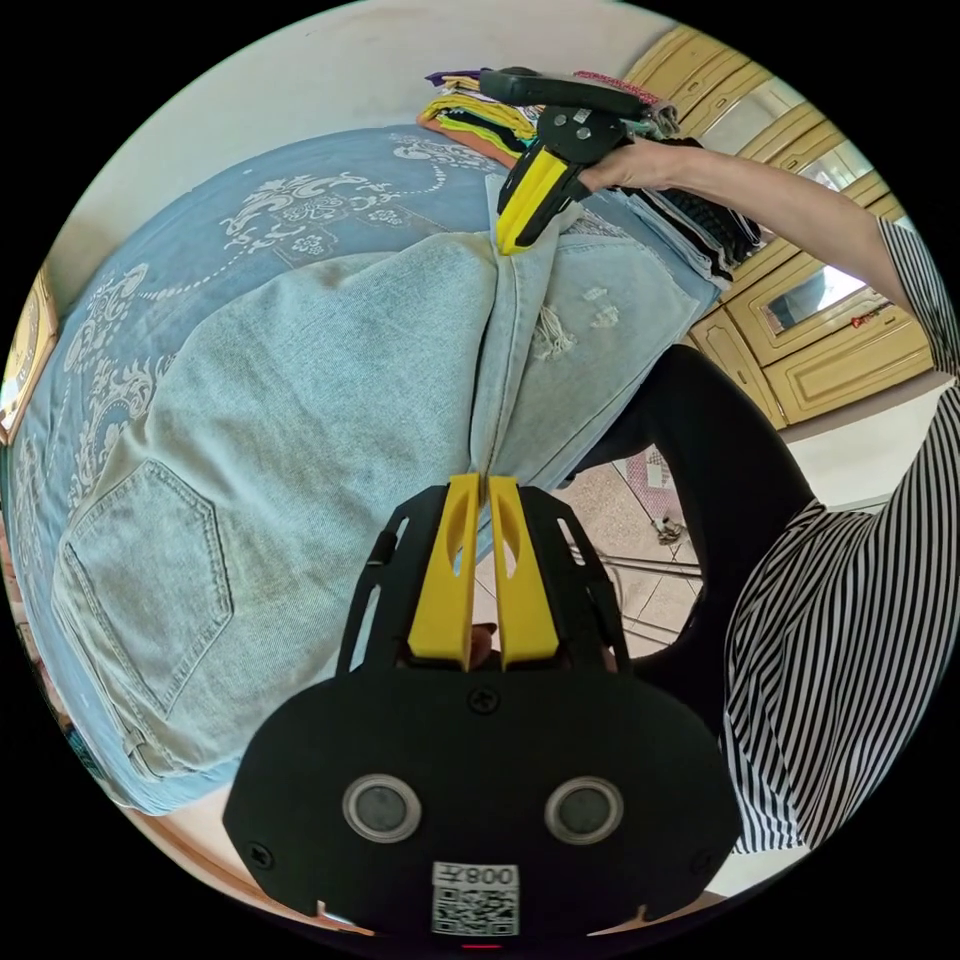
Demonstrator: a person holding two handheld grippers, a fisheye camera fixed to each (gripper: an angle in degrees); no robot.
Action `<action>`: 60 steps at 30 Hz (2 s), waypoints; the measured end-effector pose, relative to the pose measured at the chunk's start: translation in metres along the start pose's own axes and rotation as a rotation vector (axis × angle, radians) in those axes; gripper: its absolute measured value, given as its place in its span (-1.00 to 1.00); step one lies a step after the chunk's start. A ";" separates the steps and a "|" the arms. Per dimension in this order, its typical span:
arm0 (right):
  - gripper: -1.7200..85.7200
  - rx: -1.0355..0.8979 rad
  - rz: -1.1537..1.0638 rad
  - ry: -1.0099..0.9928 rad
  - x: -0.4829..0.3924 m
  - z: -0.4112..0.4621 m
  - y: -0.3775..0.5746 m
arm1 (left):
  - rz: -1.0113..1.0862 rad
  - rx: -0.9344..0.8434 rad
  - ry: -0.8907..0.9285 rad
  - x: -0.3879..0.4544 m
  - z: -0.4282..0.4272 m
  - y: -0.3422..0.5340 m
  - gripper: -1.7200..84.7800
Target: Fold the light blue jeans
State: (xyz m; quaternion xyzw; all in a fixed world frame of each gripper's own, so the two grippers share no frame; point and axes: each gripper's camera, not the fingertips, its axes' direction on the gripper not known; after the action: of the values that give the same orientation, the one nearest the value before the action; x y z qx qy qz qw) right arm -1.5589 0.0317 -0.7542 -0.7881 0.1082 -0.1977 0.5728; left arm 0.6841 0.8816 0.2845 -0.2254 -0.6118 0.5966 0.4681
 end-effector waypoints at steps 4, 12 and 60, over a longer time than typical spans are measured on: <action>-0.95 0.020 -0.009 0.004 0.006 0.013 0.010 | -0.009 0.005 0.008 0.000 -0.004 0.003 -0.92; -0.96 0.122 0.088 -0.083 0.019 0.027 0.053 | 0.016 0.051 -0.013 0.010 -0.031 0.011 -0.92; -0.95 0.745 1.328 -0.687 -0.055 0.385 0.370 | 0.261 -0.029 -0.171 0.126 -0.089 -0.064 -0.92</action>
State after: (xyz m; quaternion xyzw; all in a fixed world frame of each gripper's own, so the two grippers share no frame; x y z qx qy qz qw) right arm -1.4199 0.2657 -1.2170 -0.3359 0.2972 0.4094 0.7945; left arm 0.7192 1.0210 0.3697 -0.2581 -0.6236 0.6602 0.3296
